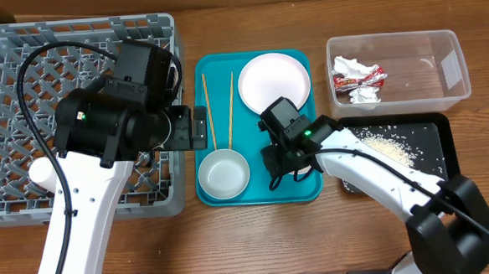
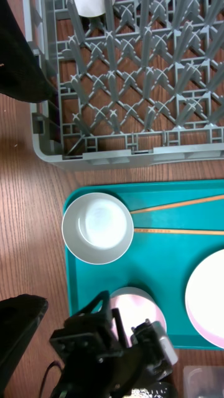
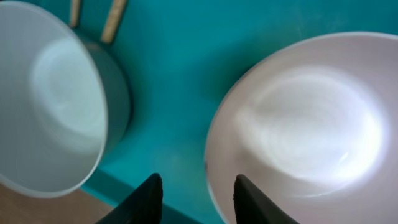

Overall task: Sort waste into correct bins and load items into the dishwasher
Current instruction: 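Set the emptied plate back on the teal tray, return right arm, then reach the left gripper to the white bowl and grasp it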

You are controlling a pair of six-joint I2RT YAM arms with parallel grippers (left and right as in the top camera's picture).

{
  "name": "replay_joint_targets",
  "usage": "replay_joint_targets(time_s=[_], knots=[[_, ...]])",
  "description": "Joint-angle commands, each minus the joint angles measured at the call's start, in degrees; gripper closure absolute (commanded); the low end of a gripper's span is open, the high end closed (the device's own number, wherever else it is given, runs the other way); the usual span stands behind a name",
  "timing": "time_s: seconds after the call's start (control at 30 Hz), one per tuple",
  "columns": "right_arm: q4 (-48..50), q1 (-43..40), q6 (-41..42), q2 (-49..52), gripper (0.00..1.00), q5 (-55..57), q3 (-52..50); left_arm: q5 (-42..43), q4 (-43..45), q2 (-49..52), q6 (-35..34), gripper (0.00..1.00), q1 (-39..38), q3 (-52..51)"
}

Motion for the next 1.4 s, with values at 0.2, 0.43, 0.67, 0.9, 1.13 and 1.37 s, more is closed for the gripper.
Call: replay_joint_targets(time_s=[0.2,0.43,0.67,0.9,1.13,1.37], knots=[[-2.23,0.37,3.06,-29.33,0.0,-1.36,5.81,-0.37,0.09,-0.39,-0.59,0.0,0.0,0.96],[-11.63,-0.37,-1.77,-44.92,0.0,14.45,5.81,-0.37,0.09,-0.39,-0.59,0.0,0.0,0.96],[-13.4,-5.25,-1.77,-56.08,0.0,29.53,2.8,-0.37,0.09,-0.39,-0.59,0.0,0.0,0.96],[5.7,-28.61,-1.73,-70.66,0.0,21.66,-18.18,-0.35,0.07,-0.39,-0.59,0.0,0.0,0.96],[19.82,-36.81,-1.29,-88.94,0.0,21.53,-43.43,-0.37,0.09,-0.39,-0.59,0.0,0.0,0.96],[34.27,-40.3,-1.27,-96.74,0.0,21.51,-60.02,-0.37,0.09,-0.39,-0.59,0.0,0.0,0.96]])
